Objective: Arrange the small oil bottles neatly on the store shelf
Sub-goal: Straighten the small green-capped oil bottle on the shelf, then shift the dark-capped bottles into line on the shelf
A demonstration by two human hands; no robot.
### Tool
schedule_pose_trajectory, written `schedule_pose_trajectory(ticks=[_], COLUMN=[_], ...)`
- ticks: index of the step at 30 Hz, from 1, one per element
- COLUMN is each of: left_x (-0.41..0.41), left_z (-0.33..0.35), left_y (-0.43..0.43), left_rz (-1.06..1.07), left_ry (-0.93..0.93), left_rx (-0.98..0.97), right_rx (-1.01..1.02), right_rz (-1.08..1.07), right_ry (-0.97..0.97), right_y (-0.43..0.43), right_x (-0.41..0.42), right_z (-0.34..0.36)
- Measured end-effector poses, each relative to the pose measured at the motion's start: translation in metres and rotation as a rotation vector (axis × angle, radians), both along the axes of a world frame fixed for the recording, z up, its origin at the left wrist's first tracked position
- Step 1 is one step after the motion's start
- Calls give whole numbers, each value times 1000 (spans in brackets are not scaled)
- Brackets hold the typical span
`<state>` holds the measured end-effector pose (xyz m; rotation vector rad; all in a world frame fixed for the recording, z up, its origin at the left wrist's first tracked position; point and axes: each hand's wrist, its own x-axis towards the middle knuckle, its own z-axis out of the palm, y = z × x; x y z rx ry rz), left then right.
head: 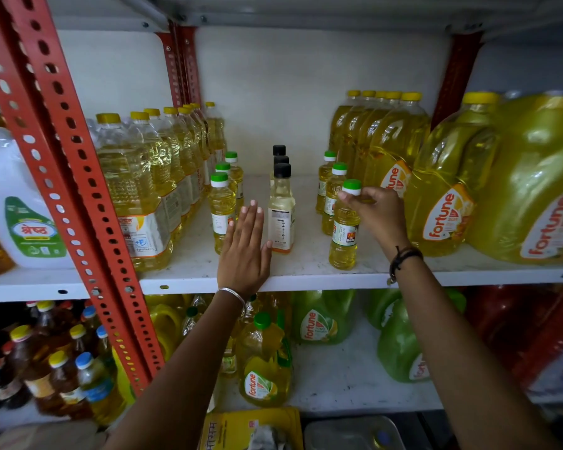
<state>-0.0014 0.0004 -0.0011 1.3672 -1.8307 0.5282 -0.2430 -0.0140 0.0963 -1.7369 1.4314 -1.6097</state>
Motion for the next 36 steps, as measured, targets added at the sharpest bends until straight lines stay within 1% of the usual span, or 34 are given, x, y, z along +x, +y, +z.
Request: schedule_pose_trajectory(ticks=[7, 17, 20, 22, 25, 27, 28, 29, 31, 33, 36], left_x=[-1, -2, -1, 3, 15, 27, 34, 40, 46, 47, 47], left_z=[0, 2, 4, 5, 5, 7, 9, 11, 13, 13, 10], left_y=[2, 4, 7, 11, 15, 15, 15, 14, 12, 11, 10], left_rz=[12, 8, 0, 11, 41, 54, 57, 58, 52, 46, 35], left_ry=[-3, -2, 7, 22, 15, 6, 9, 19, 61, 88, 81], left_rx=[15, 32, 40, 45, 27, 15, 9, 4, -3, -12, -32], right_rx=[-38, -21, -10, -83, -322, -470, -502, -504, -432, -292, -89], right_rz=[-12, -6, -65, -177, -292, -270, -222, -161, -45, 44, 137], right_ry=[10, -3, -13, -17, -66, -98, -107, -106, -80, -75, -126], right_y=[11, 23, 29, 37, 51, 58, 59, 57, 48, 32, 9], right_x=[-4, -1, 2, 6, 21, 37, 47, 57, 75, 90, 106], right_z=[-1, -2, -3, -4, 0, 5, 8, 9, 10, 9, 10])
